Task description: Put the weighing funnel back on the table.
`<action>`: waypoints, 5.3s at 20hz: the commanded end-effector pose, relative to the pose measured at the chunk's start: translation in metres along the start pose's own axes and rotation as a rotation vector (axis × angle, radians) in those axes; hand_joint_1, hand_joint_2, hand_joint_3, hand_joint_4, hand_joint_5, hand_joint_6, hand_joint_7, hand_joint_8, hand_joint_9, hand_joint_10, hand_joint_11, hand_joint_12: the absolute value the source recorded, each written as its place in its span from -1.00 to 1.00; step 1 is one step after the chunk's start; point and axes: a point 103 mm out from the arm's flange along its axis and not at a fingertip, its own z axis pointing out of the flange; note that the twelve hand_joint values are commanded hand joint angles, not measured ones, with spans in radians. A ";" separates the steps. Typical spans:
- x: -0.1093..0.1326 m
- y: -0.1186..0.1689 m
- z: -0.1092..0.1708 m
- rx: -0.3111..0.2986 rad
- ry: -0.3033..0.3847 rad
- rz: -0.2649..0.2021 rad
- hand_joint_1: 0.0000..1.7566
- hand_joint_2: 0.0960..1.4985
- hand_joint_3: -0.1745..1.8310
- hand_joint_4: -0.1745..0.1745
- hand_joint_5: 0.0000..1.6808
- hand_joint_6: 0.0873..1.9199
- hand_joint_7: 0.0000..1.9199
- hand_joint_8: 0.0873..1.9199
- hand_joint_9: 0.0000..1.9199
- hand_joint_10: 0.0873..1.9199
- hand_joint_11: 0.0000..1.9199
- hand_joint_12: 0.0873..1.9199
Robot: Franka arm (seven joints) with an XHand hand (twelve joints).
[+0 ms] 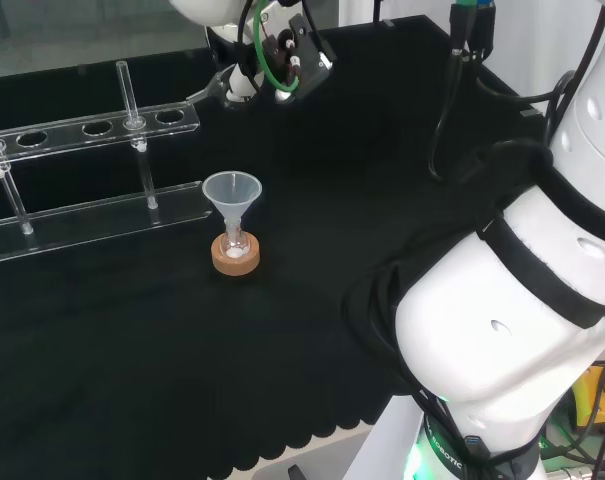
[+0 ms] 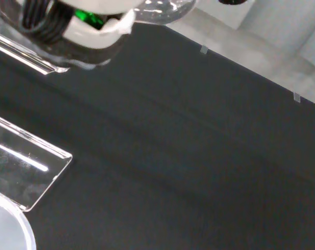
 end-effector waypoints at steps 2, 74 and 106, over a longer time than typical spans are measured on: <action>-0.012 -0.005 0.000 -0.004 0.011 0.004 0.28 -0.20 -0.25 1.00 0.65 -0.65 0.76 -1.00 0.31 -0.98 -0.99 0.62; -0.102 0.021 0.263 0.191 0.237 0.401 0.29 -0.20 -0.24 1.00 0.65 -0.63 0.76 -1.00 0.33 -0.99 -0.97 0.62; -0.099 0.041 0.309 0.527 0.064 0.361 -0.04 -0.29 -0.24 1.00 0.26 -0.66 0.32 -1.00 0.14 -1.00 -1.00 0.52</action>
